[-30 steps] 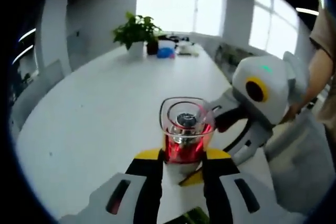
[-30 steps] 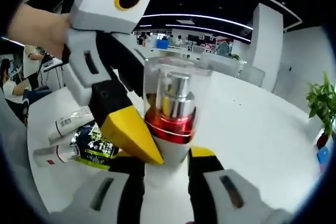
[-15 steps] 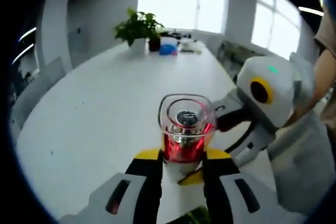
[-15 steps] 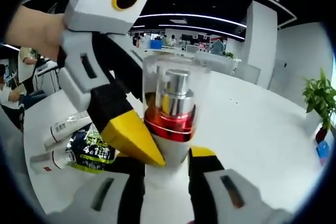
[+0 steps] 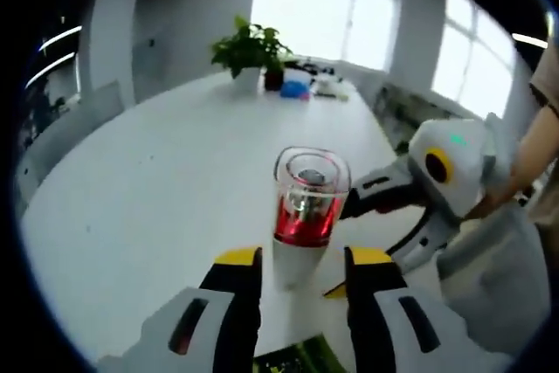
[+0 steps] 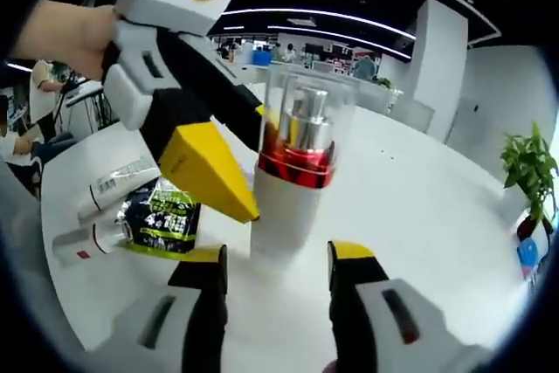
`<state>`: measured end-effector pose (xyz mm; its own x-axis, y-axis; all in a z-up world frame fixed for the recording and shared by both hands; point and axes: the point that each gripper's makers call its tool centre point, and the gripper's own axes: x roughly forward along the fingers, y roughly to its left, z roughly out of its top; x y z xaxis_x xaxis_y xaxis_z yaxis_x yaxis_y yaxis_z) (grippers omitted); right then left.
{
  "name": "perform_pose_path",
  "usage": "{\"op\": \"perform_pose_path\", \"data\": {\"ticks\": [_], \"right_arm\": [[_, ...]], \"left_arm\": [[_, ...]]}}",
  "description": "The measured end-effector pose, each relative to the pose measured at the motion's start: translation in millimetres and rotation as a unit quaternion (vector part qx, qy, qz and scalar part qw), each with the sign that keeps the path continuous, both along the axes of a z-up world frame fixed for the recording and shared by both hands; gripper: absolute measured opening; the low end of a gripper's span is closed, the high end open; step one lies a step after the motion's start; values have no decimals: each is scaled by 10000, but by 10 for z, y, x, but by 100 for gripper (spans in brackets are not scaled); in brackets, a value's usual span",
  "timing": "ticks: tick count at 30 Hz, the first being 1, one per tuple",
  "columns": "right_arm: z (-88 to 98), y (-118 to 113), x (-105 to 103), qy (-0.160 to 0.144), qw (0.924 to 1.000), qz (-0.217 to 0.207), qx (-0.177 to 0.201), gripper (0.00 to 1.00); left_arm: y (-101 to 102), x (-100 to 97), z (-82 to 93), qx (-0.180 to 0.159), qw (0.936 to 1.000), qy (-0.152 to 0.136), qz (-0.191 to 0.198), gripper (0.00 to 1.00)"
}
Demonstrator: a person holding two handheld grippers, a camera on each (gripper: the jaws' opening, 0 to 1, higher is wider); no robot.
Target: Arrange the skincare products in the storage area until every visible bottle or jar stands upright without overlapping.
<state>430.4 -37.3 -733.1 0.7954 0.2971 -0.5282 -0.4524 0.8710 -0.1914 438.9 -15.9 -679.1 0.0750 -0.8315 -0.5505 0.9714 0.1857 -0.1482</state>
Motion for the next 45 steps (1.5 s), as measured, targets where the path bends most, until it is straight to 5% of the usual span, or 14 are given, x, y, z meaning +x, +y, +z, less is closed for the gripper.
{"op": "perform_pose_path", "data": {"ticks": [21,36,45], "right_arm": [[94,248,-498,302,9968,541,496,64],[324,562,-918,461,9874,955,1171,76],[439,582,-1075,435,9853,991,1320,80]], "left_arm": [[683,-383,-48,-87,9930,505,1067,50],[1228,-778,-29,-298,9739,850,2083,65],[1563,-1071,17,-295,9648,783,2494,76]]}}
